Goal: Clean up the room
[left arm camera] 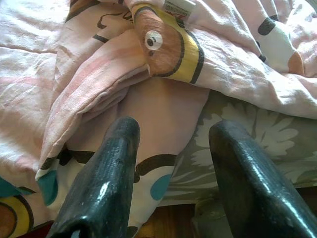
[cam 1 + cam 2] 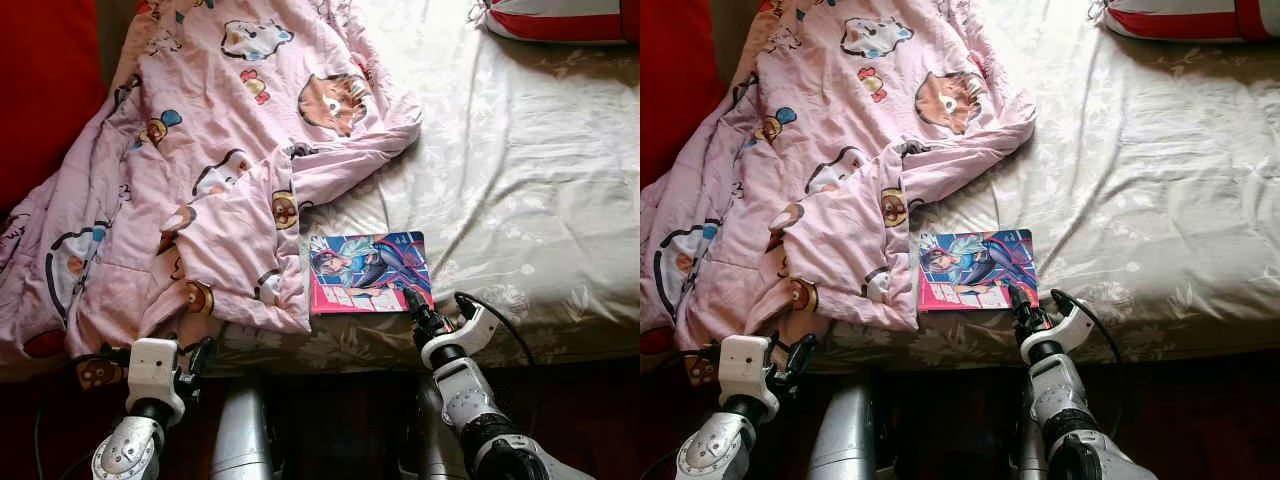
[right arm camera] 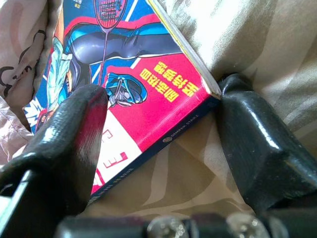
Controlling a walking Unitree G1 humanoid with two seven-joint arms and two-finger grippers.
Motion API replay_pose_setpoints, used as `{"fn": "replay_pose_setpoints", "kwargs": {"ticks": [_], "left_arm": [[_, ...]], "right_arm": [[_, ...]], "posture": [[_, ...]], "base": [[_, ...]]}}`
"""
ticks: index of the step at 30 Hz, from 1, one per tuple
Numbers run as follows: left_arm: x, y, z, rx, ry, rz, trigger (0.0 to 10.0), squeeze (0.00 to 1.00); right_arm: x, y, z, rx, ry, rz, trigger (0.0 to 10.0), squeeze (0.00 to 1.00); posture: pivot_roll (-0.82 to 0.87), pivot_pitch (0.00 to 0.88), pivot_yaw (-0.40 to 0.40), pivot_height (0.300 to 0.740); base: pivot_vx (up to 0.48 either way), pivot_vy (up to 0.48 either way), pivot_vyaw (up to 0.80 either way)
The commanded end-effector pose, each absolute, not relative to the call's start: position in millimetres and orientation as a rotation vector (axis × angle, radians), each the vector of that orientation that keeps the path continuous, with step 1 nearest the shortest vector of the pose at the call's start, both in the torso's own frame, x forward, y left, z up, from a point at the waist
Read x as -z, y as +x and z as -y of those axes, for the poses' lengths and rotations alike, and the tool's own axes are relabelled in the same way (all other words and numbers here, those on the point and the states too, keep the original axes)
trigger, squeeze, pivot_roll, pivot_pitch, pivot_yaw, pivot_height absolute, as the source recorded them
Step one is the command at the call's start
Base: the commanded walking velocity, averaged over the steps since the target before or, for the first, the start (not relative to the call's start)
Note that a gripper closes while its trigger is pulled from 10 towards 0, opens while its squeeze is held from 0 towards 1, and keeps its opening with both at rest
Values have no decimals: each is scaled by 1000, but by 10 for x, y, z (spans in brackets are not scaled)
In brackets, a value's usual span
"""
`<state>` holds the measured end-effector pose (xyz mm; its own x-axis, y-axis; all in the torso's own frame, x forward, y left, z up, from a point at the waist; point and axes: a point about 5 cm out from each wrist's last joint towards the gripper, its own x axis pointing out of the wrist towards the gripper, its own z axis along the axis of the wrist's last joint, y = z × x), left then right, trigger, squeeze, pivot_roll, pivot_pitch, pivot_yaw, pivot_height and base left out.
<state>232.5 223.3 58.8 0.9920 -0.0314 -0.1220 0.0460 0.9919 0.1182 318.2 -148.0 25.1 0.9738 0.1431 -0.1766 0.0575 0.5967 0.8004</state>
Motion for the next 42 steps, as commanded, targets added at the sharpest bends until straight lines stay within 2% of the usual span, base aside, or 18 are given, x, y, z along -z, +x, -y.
{"fn": "replay_pose_setpoints", "kwargs": {"ticks": [1, 2, 14, 42], "left_arm": [[-550, 2268, -2272, 32, 135, -152, 10000, 0], [-547, 2270, -2270, 32, 135, -153, 10000, 0], [-529, 2264, -2258, 31, 124, -161, 10000, 0], [-541, 2396, -2272, -10, 102, -143, 10000, 0]], "right_arm": [[-223, 3165, 1397, -68, 955, -258, 7373, 0], [-212, 3157, 1399, -64, 956, -261, 0, 0], [-128, 3084, 1420, -30, 972, -283, 0, 0], [-222, 3166, 1369, -33, 978, -243, 0, 0]], "posture": [[223, 305, 67, 572], [223, 305, 66, 572], [220, 306, 63, 572], [209, 264, 53, 572]], "base": [[0, 0, 0], [0, 0, 0], [0, 0, 0], [0, 0, 0]]}}
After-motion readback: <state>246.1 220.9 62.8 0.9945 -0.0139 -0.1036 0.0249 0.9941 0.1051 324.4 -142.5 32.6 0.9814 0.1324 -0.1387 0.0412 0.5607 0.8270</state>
